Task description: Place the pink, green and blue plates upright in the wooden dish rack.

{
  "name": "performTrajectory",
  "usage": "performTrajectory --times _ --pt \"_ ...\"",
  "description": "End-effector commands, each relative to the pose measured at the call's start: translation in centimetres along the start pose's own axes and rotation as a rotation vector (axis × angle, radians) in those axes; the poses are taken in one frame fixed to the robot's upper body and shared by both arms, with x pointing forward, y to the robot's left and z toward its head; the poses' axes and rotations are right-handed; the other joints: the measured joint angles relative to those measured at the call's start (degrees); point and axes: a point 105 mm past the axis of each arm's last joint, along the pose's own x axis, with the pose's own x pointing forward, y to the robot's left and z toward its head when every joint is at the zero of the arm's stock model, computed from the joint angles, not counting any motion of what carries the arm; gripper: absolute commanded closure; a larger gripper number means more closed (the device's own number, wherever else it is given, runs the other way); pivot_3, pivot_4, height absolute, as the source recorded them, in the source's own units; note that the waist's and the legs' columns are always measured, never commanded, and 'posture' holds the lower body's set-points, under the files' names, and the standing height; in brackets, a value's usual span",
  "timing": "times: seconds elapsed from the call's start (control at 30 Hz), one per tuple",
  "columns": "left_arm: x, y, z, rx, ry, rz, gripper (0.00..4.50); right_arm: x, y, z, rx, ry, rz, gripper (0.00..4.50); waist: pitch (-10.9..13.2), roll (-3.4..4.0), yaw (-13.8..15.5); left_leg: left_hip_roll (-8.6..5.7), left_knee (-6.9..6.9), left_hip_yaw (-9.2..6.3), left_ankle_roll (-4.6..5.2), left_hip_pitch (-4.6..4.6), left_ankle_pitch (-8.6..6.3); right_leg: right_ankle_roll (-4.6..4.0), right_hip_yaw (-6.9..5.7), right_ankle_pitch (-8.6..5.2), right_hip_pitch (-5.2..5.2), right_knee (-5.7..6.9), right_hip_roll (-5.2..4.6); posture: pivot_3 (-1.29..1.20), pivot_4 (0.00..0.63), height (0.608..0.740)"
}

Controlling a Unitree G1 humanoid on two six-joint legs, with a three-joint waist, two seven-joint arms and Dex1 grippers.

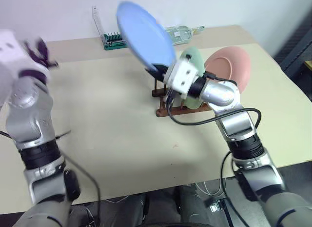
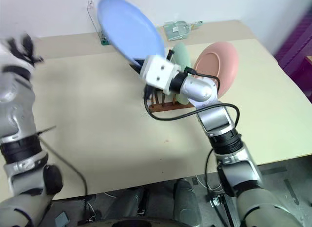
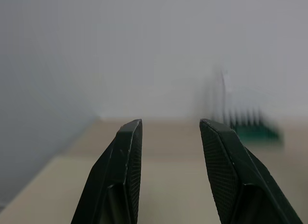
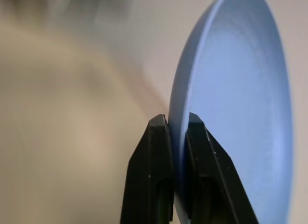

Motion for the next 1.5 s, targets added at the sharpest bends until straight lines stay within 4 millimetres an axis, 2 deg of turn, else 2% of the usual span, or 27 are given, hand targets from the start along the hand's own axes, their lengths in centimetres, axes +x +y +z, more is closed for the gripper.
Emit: performTrajectory --times 0.03,0.17,0.3,0.53,0.63,0.7,0.97,1.1,1.17,1.23,1.3,1.37,1.43,1.5 --pt "-2.1 -5.3 -1.6 0.069 0.013 -0.304 2.6 -0.7 -1.7 3.2 0.332 -0.139 -0.1 4.5 0.0 -0.01 0.1 0.0 0.02 0.0 0.01 0.0 -0.01 -0.04 0.0 0.03 0.03 -0.01 0.0 0.0 0.15 0.738" --pt "-6.3 -9.8 -5.1 0.066 0.104 -0.62 2.6 -2.1 -2.3 2.4 0.549 -0.107 -0.201 4.5 0.0 0.07 -0.1 0.02 -0.01 0.05 0.02 0.0 -0.02 -0.08 0.01 0.05 -0.05 0.01 0.0 0.0 0.15 0.738" --pt "-8.2 -11.4 -5.8 0.027 0.131 -0.73 2.6 -3.3 -2.6 1.6 0.681 -0.066 -0.268 4.5 0.1 0.21 -0.3 0.18 -0.12 0.15 -0.01 0.01 -0.02 -0.09 0.03 0.04 -0.15 0.01 0.07 0.0 0.15 0.738" --pt "-8.4 -12.0 -5.9 0.012 0.145 -0.763 2.6 -3.7 -1.4 0.6 0.837 -0.018 -0.267 4.5 0.0 0.37 -0.3 0.35 -0.11 0.3 -0.1 0.05 -0.05 -0.13 0.09 0.06 -0.21 0.0 0.22 0.0 0.15 0.738" --pt "-8.3 -12.0 -5.9 0.012 0.146 -0.762 2.6 -3.6 -0.9 0.1 0.86 0.016 -0.264 4.5 0.0 0.37 -0.3 0.35 -0.1 0.31 -0.09 0.05 -0.05 -0.13 0.09 0.06 -0.2 0.0 0.22 0.0 0.15 0.738" --pt "-8.3 -12.0 -5.9 0.008 0.143 -0.758 2.6 -3.6 -0.5 -0.9 0.87 0.071 -0.281 4.5 0.0 0.36 -0.3 0.35 -0.1 0.31 -0.09 0.05 -0.05 -0.13 0.09 0.06 -0.2 -0.01 0.22 0.0 0.15 0.738" --pt "-8.6 -12.0 -6.0 0.023 0.148 -0.756 2.6 -4.2 -0.8 -3.0 0.879 0.153 -0.334 4.5 0.0 0.37 -0.3 0.36 -0.1 0.33 -0.09 0.05 -0.06 -0.13 0.09 0.06 -0.21 0.0 0.23 0.0 0.15 0.738" --pt "-8.7 -12.1 -6.0 0.022 0.148 -0.756 2.54 -4.2 -1.2 -2.6 0.82 0.148 -0.329 2.9 0.0 0.37 -0.3 0.36 -0.09 0.33 -0.09 0.05 -0.06 -0.13 0.09 0.06 -0.2 -0.01 0.23 0.0 0.15 0.738" --pt "-8.8 -12.2 -6.0 0.02 0.149 -0.756 2.54 -4.0 -1.4 -2.0 0.697 0.158 -0.309 1.88 0.0 0.37 -0.2 0.36 -0.08 0.34 -0.09 0.05 -0.06 -0.13 0.09 0.06 -0.2 -0.01 0.23 0.0 0.15 0.738" --pt "-8.8 -12.3 -5.9 0.019 0.148 -0.756 2.54 -3.9 -1.5 -1.2 0.496 0.176 -0.278 0.89 0.0 0.37 -0.2 0.36 -0.07 0.37 -0.08 0.05 -0.06 -0.13 0.09 0.06 -0.2 -0.03 0.23 0.0 0.15 0.738" --pt "-8.9 -12.5 -5.9 0.016 0.148 -0.759 2.54 -3.9 -1.7 -0.5 0.272 0.196 -0.236 0.89 0.0 0.37 -0.2 0.36 -0.07 0.37 -0.08 0.04 -0.07 -0.13 0.09 0.06 -0.21 -0.03 0.23 0.0 0.15 0.738" --pt "-8.8 -12.6 -5.9 0.015 0.148 -0.761 2.54 -4.5 -2.2 0.5 0.145 0.176 -0.207 0.89 0.0 0.35 -0.2 0.37 -0.07 0.39 -0.08 0.05 -0.07 -0.13 0.08 0.06 -0.21 -0.03 0.23 0.0 0.15 0.738" --pt "-8.8 -12.8 -5.9 0.016 0.149 -0.763 2.54 -5.5 -3.0 2.0 0.12 0.122 -0.196 0.89 0.0 0.34 -0.2 0.37 -0.07 0.39 -0.08 0.05 -0.07 -0.12 0.08 0.07 -0.19 -0.05 0.23 0.0 0.15 0.738" --pt "-9.0 -13.2 -5.9 0.024 0.151 -0.79 2.54 -7.2 -4.7 3.8 0.15 0.055 -0.218 0.89 0.0 0.33 0.0 0.37 -0.06 0.39 -0.08 0.04 -0.07 -0.12 0.08 0.07 -0.17 -0.08 0.23 0.0 0.15 0.738"
